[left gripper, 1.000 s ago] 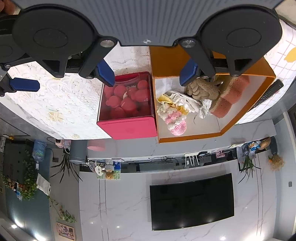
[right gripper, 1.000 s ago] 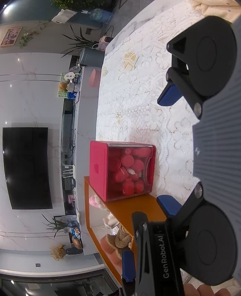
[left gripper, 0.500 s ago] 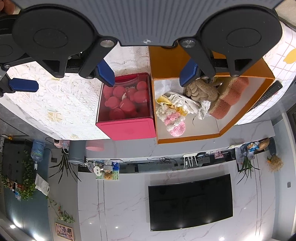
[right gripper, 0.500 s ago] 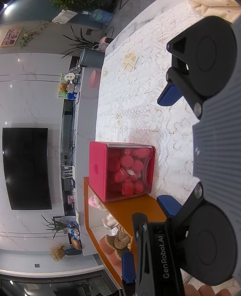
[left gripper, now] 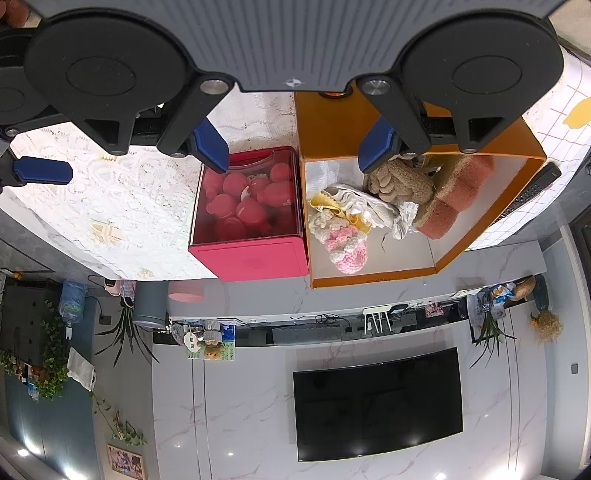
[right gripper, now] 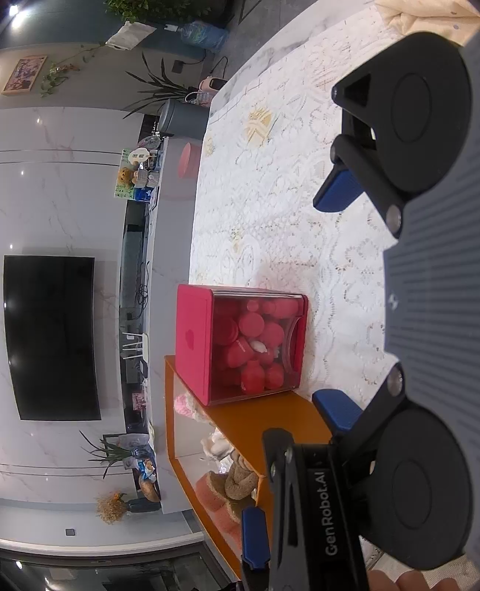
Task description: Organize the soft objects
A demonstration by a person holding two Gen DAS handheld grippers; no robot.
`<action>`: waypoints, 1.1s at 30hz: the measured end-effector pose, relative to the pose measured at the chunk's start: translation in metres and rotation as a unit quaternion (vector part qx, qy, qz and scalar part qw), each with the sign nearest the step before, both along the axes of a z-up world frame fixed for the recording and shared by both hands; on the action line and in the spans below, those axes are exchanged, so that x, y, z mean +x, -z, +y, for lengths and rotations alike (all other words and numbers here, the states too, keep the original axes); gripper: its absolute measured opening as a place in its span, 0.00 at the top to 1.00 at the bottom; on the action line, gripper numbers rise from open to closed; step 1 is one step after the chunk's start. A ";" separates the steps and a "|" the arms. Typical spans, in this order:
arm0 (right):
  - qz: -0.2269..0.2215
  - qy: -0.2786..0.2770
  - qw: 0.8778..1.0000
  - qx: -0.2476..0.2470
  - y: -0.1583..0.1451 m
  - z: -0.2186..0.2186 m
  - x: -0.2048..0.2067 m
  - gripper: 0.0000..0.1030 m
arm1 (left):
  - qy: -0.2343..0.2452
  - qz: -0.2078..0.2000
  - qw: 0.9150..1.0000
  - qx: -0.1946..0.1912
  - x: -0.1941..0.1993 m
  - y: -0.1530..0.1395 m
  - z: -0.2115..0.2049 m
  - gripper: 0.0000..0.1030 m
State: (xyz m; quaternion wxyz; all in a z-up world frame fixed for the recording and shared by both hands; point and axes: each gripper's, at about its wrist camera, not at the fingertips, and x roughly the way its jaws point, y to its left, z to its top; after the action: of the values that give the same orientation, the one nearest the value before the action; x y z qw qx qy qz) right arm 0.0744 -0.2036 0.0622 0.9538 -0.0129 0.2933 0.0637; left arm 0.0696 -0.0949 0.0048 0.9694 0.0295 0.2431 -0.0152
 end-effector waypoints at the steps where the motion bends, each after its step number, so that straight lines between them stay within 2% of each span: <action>1: -0.001 0.001 1.000 0.000 0.000 0.000 0.000 0.03 | 0.000 0.000 1.000 -0.002 0.000 0.000 0.001 0.09; 33: 0.013 0.007 1.000 0.005 0.001 0.000 -0.002 0.03 | -0.003 0.010 1.000 0.003 0.000 0.001 0.001 0.09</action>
State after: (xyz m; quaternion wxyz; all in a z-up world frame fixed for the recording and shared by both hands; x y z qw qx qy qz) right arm 0.0727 -0.2032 0.0607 0.9503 -0.0053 0.3058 0.0583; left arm 0.0695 -0.0936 0.0034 0.9670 0.0315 0.2525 -0.0114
